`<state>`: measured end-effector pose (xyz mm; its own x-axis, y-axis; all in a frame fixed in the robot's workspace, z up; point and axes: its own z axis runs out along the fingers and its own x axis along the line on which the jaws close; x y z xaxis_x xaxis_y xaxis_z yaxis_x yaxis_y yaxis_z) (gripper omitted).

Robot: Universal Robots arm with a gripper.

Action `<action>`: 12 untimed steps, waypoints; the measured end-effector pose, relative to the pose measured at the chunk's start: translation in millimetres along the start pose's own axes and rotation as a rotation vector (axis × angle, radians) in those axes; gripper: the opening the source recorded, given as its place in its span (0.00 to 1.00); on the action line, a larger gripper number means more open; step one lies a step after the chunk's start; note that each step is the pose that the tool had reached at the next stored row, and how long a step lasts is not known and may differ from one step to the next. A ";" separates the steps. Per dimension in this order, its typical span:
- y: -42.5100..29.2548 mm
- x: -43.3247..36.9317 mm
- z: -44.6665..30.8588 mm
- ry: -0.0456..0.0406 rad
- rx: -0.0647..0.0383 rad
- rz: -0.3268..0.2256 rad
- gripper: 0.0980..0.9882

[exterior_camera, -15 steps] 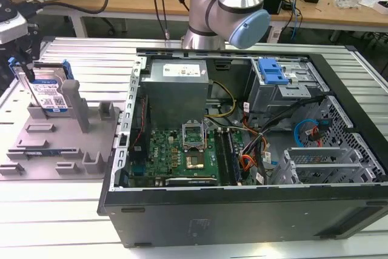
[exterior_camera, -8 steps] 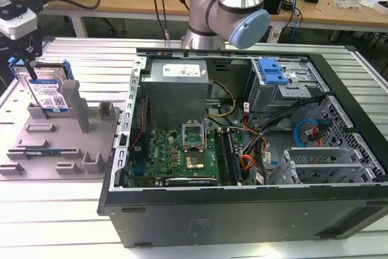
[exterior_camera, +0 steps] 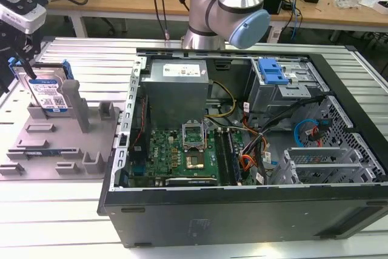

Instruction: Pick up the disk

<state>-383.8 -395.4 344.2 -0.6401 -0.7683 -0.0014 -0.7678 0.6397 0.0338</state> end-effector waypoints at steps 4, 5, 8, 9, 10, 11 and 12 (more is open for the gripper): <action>0.0 0.0 0.9 0.0036 0.000 -0.106 0.50; 0.0 0.0 0.9 0.0043 0.000 -0.125 0.50; 0.0 0.0 1.2 0.0064 0.000 -0.199 0.50; 0.0 0.0 1.2 0.0082 0.000 -0.251 0.50; 0.0 0.0 1.3 0.0088 0.000 -0.277 0.50; 0.0 0.0 1.3 0.0095 0.000 -0.297 0.50; 0.0 0.0 1.3 0.0105 0.000 -0.329 0.50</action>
<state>-383.8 -395.4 342.9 -0.3574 -0.9339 -0.0019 -0.9335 0.3572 0.0329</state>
